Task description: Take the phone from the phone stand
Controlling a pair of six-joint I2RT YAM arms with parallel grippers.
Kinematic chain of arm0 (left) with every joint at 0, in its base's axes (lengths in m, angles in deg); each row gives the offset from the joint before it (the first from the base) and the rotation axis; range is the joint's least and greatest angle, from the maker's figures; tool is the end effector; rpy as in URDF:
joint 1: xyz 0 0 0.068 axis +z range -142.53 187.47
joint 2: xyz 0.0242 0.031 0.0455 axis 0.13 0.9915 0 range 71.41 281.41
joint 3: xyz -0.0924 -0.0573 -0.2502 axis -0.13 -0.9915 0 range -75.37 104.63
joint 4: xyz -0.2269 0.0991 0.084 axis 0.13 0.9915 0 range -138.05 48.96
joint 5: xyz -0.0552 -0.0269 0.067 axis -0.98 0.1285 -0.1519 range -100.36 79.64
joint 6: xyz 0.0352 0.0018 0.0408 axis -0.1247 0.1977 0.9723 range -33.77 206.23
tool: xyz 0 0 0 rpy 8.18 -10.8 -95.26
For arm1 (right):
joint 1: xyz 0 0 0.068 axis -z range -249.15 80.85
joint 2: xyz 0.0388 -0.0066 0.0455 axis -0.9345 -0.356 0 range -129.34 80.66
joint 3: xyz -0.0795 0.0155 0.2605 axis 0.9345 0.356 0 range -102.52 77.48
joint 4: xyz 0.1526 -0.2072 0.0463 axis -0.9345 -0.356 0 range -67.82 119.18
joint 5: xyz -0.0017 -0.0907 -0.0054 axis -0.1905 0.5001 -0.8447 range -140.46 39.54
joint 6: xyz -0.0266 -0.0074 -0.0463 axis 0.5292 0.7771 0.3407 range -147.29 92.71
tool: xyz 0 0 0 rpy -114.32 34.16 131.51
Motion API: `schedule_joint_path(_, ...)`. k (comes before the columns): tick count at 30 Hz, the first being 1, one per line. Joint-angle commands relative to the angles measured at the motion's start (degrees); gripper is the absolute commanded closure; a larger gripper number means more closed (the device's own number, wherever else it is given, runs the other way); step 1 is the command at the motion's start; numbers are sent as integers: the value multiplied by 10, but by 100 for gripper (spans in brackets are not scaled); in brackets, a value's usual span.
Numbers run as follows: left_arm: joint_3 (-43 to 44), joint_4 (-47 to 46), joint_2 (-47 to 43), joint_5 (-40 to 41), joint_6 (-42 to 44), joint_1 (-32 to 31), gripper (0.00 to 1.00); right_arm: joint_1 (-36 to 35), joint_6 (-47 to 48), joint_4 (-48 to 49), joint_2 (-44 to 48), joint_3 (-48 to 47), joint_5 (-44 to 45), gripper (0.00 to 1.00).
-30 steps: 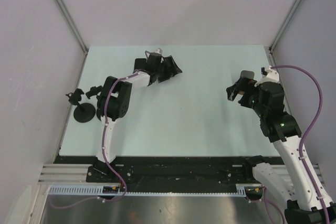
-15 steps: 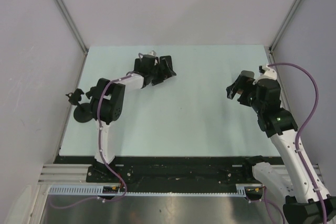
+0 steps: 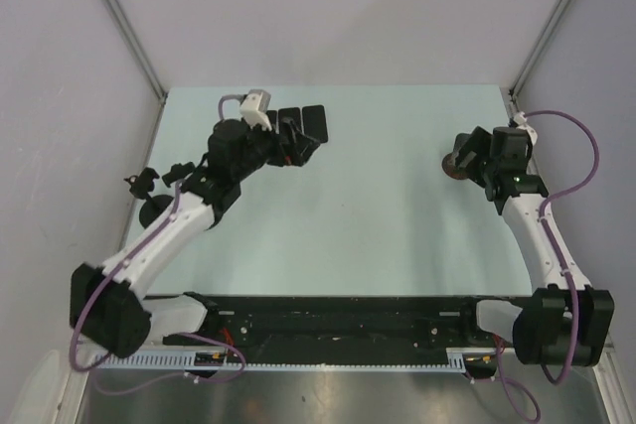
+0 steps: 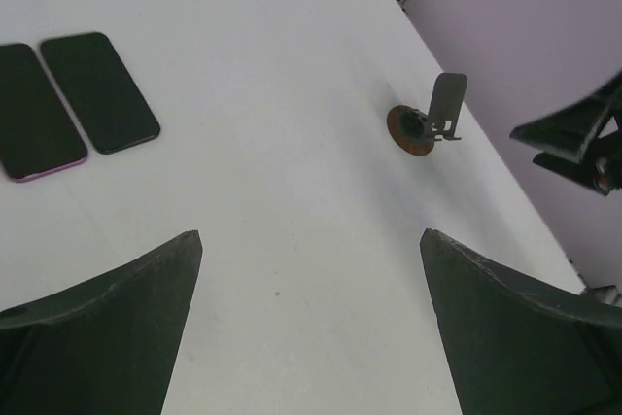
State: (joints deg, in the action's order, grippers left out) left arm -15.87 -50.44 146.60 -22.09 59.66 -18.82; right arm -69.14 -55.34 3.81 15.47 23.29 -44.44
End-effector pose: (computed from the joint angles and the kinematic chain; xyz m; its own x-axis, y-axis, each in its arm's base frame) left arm 0.2752 -0.1441 0.3352 -0.4577 -0.2622 -0.8496 0.4544 0.7524 -0.4770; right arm 0.2493 -0.0037 0.3004 -0.4835 0.4677 -0.7399 0.3533 0.8776 0.3239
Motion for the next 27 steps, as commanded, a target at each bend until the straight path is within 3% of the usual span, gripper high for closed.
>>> schedule_joint_path(1,-82,46,-123,35,98,-4,0,59,-62,69,-48,-1,1,6)
schedule_joint_path(5,-169,56,-238,93,143,-6,0,111,-116,102,-105,2,-54,13)
schedule_joint_path(6,-181,57,-267,103,151,-6,0,126,-135,115,-123,10,-54,19)
schedule_joint_path(11,-220,66,-299,144,182,-6,0,155,-204,186,-177,27,-102,34)
schedule_joint_path(14,-208,68,-288,145,186,-5,0,172,-255,248,-198,61,-118,48)
schedule_joint_path(27,-203,71,-283,145,185,-5,0,187,-358,450,-294,117,-157,60)
